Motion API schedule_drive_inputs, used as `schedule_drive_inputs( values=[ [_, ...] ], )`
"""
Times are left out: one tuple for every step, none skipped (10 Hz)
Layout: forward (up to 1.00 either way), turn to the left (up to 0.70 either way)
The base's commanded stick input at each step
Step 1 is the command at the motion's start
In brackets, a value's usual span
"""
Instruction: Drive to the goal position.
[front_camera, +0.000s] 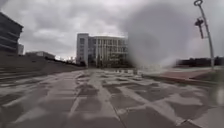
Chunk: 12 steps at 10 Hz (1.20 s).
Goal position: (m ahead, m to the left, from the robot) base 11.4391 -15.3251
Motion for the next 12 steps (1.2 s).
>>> schedule_drive_inputs(
  values=[
    [0.7, 0.0],
    [0.7, 0.0],
    [0.7, 0.0],
    [0.7, 0.0],
    [0.7, 0.0],
    [0.7, 0.0],
    [0.7, 0.0],
    [0.7, 0.0],
    [0.7, 0.0],
    [0.7, 0.0],
    [0.7, 0.0],
    [0.7, 0.0]
  ],
)
